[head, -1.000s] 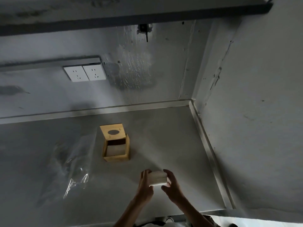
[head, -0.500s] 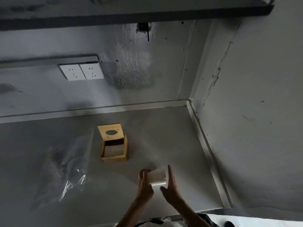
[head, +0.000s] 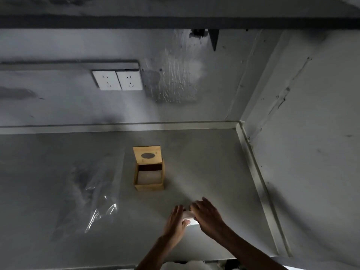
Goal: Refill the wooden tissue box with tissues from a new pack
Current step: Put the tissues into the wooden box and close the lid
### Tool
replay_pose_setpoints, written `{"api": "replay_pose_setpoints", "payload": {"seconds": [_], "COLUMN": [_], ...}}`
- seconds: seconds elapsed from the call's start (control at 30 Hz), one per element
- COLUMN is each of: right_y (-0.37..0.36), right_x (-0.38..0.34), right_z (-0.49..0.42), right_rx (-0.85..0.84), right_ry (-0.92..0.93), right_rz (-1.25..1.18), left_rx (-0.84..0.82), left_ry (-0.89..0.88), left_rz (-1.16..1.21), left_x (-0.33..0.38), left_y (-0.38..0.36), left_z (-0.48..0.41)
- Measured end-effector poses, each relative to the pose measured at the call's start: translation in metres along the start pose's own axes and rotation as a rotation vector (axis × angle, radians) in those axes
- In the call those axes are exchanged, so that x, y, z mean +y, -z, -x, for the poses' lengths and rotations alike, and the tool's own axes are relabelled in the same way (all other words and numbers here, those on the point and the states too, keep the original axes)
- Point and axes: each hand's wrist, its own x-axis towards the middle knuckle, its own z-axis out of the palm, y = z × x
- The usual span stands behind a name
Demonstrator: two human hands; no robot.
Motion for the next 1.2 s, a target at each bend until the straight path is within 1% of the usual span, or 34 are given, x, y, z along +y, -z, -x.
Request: {"api": "replay_pose_setpoints", "payload": {"seconds": [0.07, 0.13, 0.23, 0.3, 0.37, 0.43, 0.47, 0.5, 0.53, 0.6, 0.63, 0.73, 0.8, 0.87, 0.97, 1.03, 1.2], "right_y": [0.015, 0.031, 0.053, 0.071, 0.095, 0.123, 0.135, 0.145, 0.152, 0.161, 0.163, 0.162, 0.159, 0.155, 0.149, 0.146, 0.135], "right_x": [-0.011, -0.025, -0.047, -0.060, -0.067, -0.070, -0.071, -0.072, -0.075, -0.085, -0.092, -0.107, -0.110, -0.110, -0.107, -0.107, -0.110], "right_z": [-0.005, -0.015, -0.039, -0.063, -0.094, -0.129, -0.146, -0.161, -0.178, -0.204, -0.215, -0.237, -0.246, -0.252, -0.257, -0.260, -0.268], "right_rx": [-0.049, -0.109, -0.141, -0.174, -0.201, -0.182, -0.169, -0.164, -0.174, -0.241, -0.288, -0.412, -0.475, -0.526, -0.583, -0.602, -0.642], "right_ry": [-0.005, 0.047, 0.092, 0.084, 0.036, -0.037, -0.055, -0.063, -0.067, -0.072, -0.063, -0.017, -0.014, -0.016, -0.046, -0.065, -0.111], "right_rz": [-0.033, -0.067, -0.145, -0.185, -0.241, -0.332, -0.373, -0.391, -0.382, -0.323, -0.295, -0.199, -0.147, -0.121, -0.092, -0.075, -0.048], "left_rx": [-0.012, -0.030, 0.011, 0.043, 0.128, 0.311, 0.389, 0.431, 0.438, 0.385, 0.336, 0.143, 0.062, 0.039, 0.049, 0.076, 0.083], "left_ry": [0.015, 0.032, 0.024, 0.009, 0.062, 0.155, 0.200, 0.247, 0.300, 0.392, 0.404, 0.400, 0.383, 0.371, 0.357, 0.370, 0.366], "left_rz": [0.035, 0.047, 0.103, 0.210, 0.376, 0.511, 0.556, 0.576, 0.564, 0.558, 0.583, 0.547, 0.546, 0.567, 0.601, 0.587, 0.588], "left_x": [-0.006, -0.016, -0.030, -0.035, -0.042, -0.055, -0.062, -0.071, -0.078, -0.093, -0.100, -0.115, -0.127, -0.126, -0.122, -0.123, -0.123], "left_y": [0.015, 0.035, 0.073, 0.101, 0.132, 0.160, 0.171, 0.181, 0.191, 0.199, 0.199, 0.185, 0.170, 0.168, 0.173, 0.174, 0.172], "left_z": [0.003, 0.006, 0.007, 0.007, 0.005, -0.005, -0.012, -0.020, -0.027, -0.041, -0.048, -0.064, -0.073, -0.072, -0.069, -0.072, -0.077]}}
